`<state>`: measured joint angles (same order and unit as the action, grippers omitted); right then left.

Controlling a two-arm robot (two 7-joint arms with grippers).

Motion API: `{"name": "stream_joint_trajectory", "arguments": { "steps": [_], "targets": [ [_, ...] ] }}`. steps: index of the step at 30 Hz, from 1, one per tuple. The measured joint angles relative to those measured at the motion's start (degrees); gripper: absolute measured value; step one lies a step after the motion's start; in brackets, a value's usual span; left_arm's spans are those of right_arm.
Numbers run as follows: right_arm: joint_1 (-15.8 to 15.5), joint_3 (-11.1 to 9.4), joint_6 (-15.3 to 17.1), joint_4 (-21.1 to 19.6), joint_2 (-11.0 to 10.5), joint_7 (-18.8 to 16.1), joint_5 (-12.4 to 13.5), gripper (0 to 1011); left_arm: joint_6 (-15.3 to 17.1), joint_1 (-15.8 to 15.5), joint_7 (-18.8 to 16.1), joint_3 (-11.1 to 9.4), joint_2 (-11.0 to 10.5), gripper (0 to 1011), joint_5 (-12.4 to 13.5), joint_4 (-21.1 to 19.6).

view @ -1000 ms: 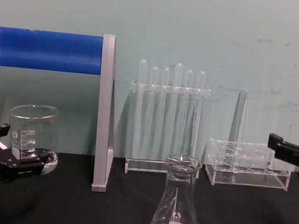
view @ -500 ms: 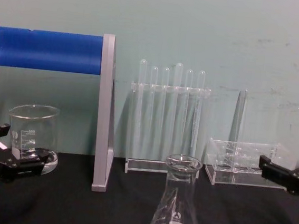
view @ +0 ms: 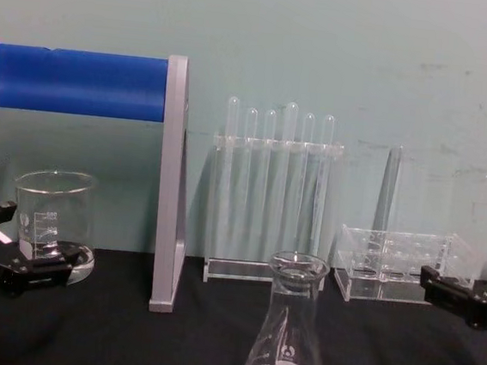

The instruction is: Grasp the erlenmeyer flask with one hand, shake it three times, then place it back.

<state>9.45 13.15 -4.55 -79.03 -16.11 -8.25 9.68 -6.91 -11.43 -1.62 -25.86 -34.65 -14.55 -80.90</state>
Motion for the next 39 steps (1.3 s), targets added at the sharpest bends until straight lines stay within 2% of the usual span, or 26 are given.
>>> {"name": "stream_joint_trajectory", "arguments": {
  "steps": [39],
  "targets": [
    [-0.1, 0.1, -0.1, -0.2, -0.2, -0.1, 0.4, 1000, 0.0, 0.0, 0.0, 0.0, 0.0, 1001, 0.0, 0.0]
  ]
}}
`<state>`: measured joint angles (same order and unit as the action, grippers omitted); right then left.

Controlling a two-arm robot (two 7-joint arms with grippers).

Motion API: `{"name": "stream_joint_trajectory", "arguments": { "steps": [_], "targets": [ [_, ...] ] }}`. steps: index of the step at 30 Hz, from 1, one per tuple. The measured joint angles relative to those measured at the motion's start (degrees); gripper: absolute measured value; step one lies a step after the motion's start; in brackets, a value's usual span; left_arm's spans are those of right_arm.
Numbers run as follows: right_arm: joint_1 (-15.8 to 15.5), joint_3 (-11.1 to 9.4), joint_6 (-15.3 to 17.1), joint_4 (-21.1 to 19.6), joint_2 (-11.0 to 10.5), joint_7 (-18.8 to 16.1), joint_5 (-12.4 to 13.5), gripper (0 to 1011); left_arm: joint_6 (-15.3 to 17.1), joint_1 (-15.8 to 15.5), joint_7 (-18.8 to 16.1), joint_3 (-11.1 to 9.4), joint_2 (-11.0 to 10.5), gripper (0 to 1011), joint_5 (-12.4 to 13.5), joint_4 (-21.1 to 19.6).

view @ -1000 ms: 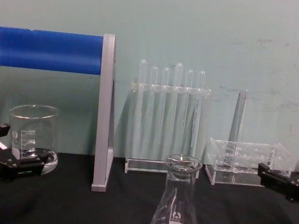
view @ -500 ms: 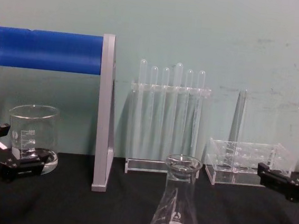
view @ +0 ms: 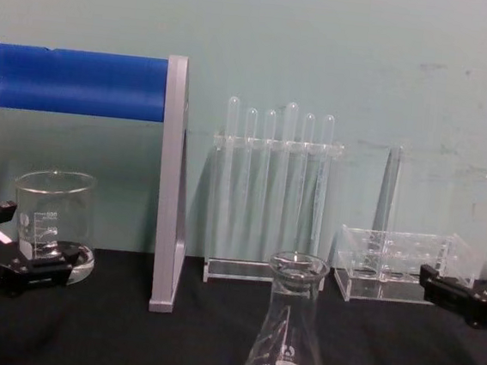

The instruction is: Grasp the erlenmeyer flask with one hand, shake it three times, then place it back.

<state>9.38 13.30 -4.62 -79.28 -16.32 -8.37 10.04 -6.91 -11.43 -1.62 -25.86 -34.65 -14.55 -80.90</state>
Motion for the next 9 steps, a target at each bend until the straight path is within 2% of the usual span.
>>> {"name": "stream_joint_trajectory", "arguments": {
  "steps": [9],
  "targets": [
    [0.0, 0.0, 0.0, 0.0, 0.0, 0.0, 0.0, 1000, 0.0, 0.0, 0.0, 0.0, 0.0, 1001, 0.0, 0.0]
  ]
}}
